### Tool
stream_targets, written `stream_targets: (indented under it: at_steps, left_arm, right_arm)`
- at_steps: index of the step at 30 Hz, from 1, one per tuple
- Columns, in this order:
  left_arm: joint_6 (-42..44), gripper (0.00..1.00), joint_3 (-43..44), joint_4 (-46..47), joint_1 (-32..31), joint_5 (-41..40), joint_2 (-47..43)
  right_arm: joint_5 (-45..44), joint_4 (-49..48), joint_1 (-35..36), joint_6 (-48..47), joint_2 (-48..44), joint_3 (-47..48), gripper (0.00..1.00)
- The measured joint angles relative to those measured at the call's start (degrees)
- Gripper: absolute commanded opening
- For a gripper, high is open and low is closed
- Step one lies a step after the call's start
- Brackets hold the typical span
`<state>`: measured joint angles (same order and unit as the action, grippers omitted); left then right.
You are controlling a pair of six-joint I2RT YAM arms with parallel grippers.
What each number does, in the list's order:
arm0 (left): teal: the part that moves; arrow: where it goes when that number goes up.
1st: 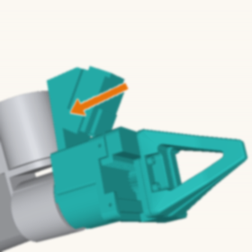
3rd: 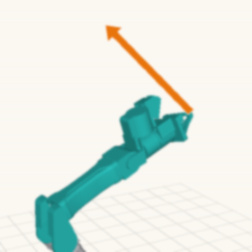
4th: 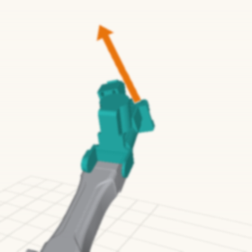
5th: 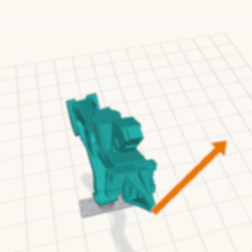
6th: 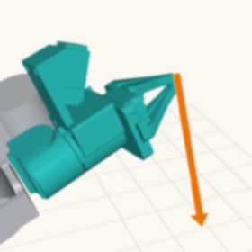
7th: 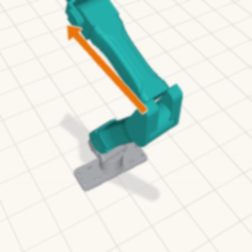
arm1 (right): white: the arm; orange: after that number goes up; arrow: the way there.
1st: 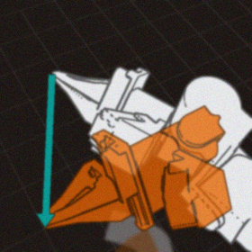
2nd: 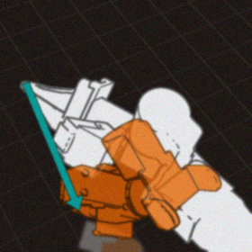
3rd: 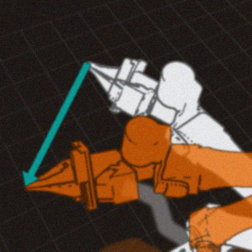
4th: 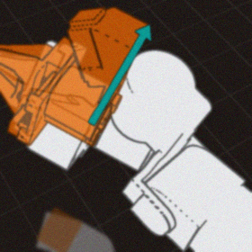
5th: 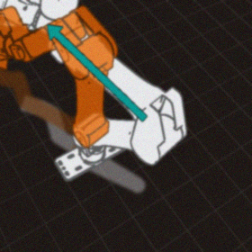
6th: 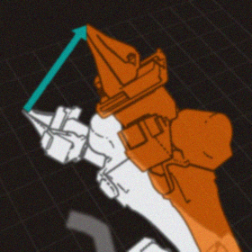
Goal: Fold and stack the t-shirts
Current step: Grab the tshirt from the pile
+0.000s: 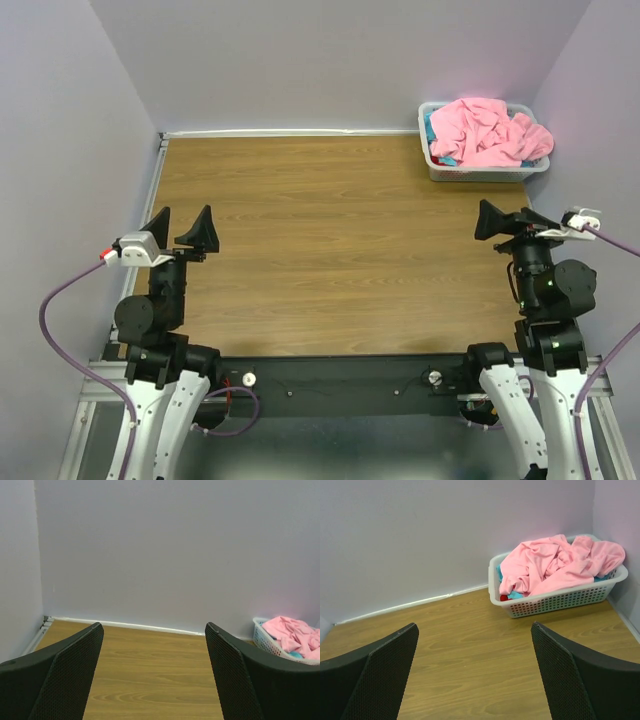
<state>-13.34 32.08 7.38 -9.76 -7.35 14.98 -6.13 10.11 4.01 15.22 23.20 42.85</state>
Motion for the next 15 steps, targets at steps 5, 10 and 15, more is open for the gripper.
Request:
stream_targets:
  at_steps: [5, 10, 15]
  left_arm:
    - [0.0, 0.90, -1.5, 1.3, -0.1, 0.0, 1.5]
    - [-0.1, 0.91, -3.8, 2.3, -0.1, 0.1, 4.4]
    - [0.1, 0.91, -3.9, 2.5, -0.8, 0.0, 6.1]
  right_arm:
    - [-0.5, -0.6, 0.0, 0.8, 3.0, -0.1, 1.00]
    - [-0.9, -1.9, 0.0, 3.0, 17.1, 2.8, 1.00]
    - [-2.5, -2.3, 0.0, 5.1, 39.8, 12.2, 1.00]
